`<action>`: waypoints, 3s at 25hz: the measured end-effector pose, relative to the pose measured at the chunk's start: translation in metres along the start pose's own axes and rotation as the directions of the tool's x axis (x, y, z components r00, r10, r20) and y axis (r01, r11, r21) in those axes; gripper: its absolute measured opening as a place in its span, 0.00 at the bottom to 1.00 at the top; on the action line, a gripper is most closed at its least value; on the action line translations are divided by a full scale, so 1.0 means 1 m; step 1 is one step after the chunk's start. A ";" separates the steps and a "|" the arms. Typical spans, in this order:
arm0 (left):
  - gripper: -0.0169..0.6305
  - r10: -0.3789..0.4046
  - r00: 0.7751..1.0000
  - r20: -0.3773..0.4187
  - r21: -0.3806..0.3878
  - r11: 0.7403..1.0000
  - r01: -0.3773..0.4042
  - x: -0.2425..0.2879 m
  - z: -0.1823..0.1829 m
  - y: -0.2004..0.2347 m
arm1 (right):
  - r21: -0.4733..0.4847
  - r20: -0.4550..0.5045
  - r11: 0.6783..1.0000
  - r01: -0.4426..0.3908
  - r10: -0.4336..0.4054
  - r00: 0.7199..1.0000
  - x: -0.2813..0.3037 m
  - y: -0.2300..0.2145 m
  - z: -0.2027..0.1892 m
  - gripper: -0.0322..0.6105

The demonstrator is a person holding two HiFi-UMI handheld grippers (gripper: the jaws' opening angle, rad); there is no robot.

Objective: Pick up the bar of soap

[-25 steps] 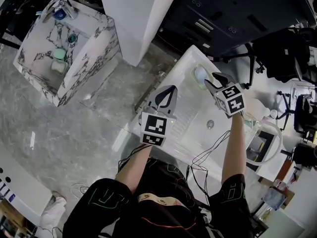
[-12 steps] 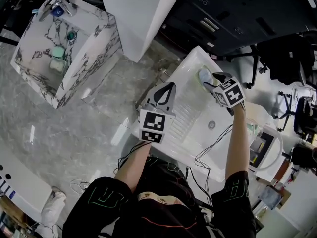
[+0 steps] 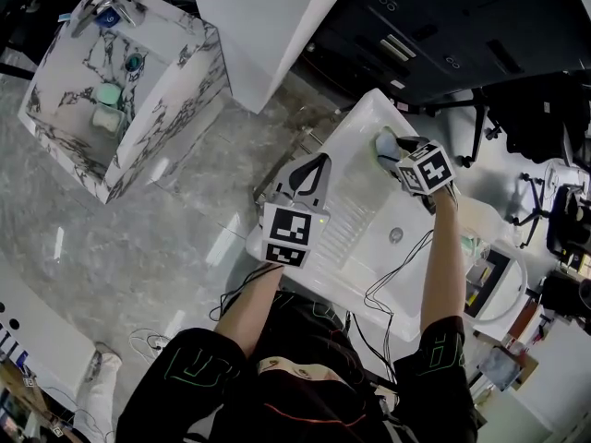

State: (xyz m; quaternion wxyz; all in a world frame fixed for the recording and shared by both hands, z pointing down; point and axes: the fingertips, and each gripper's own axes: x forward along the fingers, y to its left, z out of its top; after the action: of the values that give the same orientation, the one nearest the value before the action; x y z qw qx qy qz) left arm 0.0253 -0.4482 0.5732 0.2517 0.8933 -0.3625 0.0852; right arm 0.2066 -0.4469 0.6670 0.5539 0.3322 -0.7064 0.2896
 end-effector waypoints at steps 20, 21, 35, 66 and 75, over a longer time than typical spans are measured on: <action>0.04 0.007 1.000 0.011 -0.001 1.000 -0.007 -0.003 0.007 -0.003 | -0.037 -0.055 0.999 0.015 -0.017 0.998 0.004 -0.002 0.001 0.45; 0.04 0.008 1.000 0.011 -0.001 1.000 -0.008 -0.005 0.007 -0.004 | -0.038 -0.055 0.999 0.028 -0.030 0.998 0.003 -0.003 -0.001 0.45; 0.04 0.000 0.999 0.046 0.039 0.999 -0.002 -0.018 0.015 -0.039 | 0.069 0.255 0.979 0.194 -0.205 0.945 -0.066 -0.005 0.004 0.45; 0.04 0.105 0.950 0.294 0.171 0.972 -0.160 -0.116 0.066 -0.179 | 0.391 0.829 0.905 0.166 -0.425 0.363 -0.295 0.105 -0.069 0.45; 0.04 0.153 0.920 0.361 0.180 0.956 -0.229 -0.148 0.060 -0.214 | 0.423 0.856 0.892 0.161 -0.452 0.251 -0.322 0.131 -0.122 0.45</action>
State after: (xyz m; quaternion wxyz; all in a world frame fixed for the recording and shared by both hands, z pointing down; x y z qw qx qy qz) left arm 0.0638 -0.2591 0.3891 0.0751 0.8767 -0.4750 -0.0081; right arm 0.2284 -0.2247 0.3745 0.0381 0.6354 -0.7712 0.0135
